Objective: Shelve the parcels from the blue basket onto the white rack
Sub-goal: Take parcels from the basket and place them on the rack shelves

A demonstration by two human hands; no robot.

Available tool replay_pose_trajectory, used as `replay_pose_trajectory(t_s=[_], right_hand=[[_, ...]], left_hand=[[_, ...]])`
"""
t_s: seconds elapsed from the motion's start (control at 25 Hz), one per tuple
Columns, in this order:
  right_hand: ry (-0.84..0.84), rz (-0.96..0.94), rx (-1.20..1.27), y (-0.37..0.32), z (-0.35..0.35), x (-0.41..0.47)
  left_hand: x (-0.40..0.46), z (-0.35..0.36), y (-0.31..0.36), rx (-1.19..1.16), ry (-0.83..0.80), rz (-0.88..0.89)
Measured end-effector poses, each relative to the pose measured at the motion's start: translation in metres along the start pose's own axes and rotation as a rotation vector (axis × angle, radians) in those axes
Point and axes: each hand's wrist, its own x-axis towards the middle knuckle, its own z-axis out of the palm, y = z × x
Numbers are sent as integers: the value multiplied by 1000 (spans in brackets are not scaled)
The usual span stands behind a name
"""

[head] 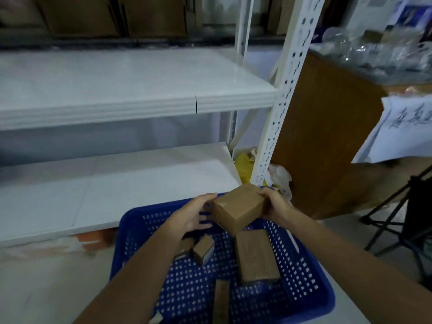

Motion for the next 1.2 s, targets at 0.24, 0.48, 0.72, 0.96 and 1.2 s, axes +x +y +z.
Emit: replay_pose_trajectory(t_s=[0.24,0.48,0.72,0.96,1.2], right_hand=[[-68,-23,-23,-193,51,-149],[-98,12,-107,-397,87,-294],[-345,60,-97,-537,141,-414],[-485,-149,43,-582,153,-456],[-775,-241,175,-592,169,-470]], left_hand=[[-194,44,184,28,-220,-3],[-381,94,360,295,-22,243],[-511,143,468,927,489,751],[-579,158,509,538,373,895],[-613,118,508,38,38,468]])
